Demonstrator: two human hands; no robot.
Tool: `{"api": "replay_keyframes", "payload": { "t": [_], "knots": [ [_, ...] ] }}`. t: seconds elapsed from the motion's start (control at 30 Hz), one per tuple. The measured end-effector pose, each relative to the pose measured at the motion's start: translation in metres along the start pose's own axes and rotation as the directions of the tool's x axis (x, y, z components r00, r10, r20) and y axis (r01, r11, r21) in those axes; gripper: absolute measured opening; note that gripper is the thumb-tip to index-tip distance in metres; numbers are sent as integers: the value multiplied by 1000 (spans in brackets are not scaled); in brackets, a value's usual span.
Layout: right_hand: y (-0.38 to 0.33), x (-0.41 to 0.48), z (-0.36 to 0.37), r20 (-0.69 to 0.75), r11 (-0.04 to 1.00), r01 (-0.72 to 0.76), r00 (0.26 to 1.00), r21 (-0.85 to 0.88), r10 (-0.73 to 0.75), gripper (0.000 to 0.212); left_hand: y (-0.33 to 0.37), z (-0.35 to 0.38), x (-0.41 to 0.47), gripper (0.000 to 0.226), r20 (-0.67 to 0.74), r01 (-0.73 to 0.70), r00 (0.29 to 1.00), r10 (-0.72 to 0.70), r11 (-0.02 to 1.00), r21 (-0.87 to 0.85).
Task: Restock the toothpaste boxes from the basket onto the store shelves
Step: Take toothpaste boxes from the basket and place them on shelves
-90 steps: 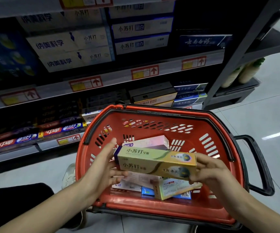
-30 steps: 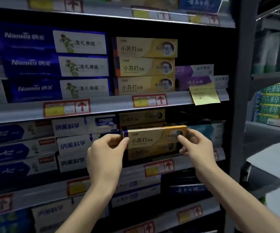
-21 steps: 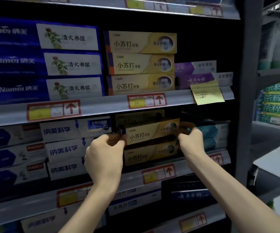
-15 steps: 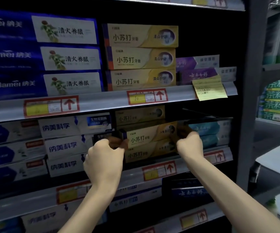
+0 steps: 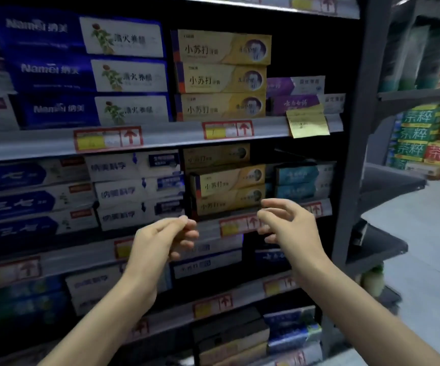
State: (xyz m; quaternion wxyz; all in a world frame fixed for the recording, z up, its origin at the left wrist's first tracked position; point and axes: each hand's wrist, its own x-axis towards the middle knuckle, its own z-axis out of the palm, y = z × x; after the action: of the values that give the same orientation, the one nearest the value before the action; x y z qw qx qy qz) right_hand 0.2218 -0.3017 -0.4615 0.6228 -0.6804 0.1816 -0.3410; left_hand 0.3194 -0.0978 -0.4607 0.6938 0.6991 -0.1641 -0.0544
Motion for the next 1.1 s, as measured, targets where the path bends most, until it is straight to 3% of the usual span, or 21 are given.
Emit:
{"api": "replay_keyframes", "payload": {
  "t": [0.13, 0.23, 0.47, 0.63, 0.83, 1.0, 1.1],
  "knots": [
    [1, -73, -5, 89, 989, -144, 986, 33, 140, 15, -20, -19, -44, 31, 171, 196, 969, -178, 976, -92],
    [19, -123, -6, 133, 972, -234, 964, -4, 232, 14, -46, -27, -73, 30, 250, 255, 939, -235, 966, -48],
    [91, -193, -14, 195, 895, -408, 877, -181, 439, 15, -114, -25, -121, 25, 331, 374, 869, -368, 926, 47],
    [125, -214, -34, 157, 799, -545, 792, -252, 590, 16, -162, -35, -142, 25, 352, 478, 801, -484, 871, 111],
    [155, -221, -38, 204, 756, -547, 745, -359, 636, 12, -190, -36, -153, 22, 366, 564, 745, -558, 819, 100],
    [173, -230, -33, 263, 743, -525, 712, -415, 650, 14, -202, -32, -162, 22, 382, 609, 676, -630, 770, 190],
    [199, -235, -33, 292, 746, -363, 756, -558, 586, 21, -209, -30, -169, 22, 386, 614, 632, -672, 738, 279]
  ]
}}
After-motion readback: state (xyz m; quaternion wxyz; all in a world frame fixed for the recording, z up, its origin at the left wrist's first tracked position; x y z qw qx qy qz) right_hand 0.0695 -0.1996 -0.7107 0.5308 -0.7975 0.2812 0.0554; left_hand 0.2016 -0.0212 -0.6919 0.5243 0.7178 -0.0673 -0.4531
